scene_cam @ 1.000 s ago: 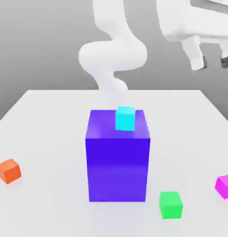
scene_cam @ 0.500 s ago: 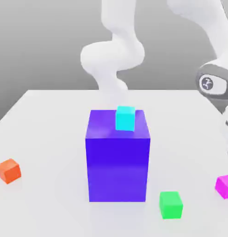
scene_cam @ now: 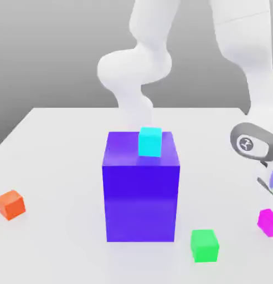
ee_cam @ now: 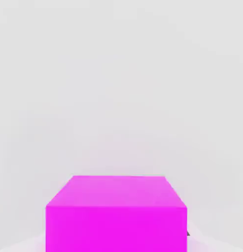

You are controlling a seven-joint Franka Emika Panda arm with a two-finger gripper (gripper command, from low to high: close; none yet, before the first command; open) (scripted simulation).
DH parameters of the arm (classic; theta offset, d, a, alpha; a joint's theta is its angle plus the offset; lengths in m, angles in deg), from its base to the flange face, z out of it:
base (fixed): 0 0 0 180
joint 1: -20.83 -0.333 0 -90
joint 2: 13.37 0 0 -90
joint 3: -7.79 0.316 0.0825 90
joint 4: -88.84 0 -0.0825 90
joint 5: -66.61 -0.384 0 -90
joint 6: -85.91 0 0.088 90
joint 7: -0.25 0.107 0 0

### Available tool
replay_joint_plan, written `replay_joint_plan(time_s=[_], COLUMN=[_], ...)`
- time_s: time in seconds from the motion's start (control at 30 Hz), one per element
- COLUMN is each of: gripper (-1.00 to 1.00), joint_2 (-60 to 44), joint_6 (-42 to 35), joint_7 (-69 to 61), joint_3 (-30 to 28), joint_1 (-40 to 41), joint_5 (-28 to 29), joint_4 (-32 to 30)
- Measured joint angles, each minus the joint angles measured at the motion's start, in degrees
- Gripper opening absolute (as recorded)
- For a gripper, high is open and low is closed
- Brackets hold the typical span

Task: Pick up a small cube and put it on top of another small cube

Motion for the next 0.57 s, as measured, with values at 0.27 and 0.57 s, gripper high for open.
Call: replay_joint_plan(time_s=[0.27, 0.57], gripper=[-1.00, 1.00], joint_2=[15.7, 8.6], joint_6=[-7.6, 0.6], joint_7=[-5.0, -6.8], joint_3=[-7.9, -8.8], joint_1=[11.4, 14.5], joint_5=[-6.0, -8.1], joint_4=[-7.9, -9.0])
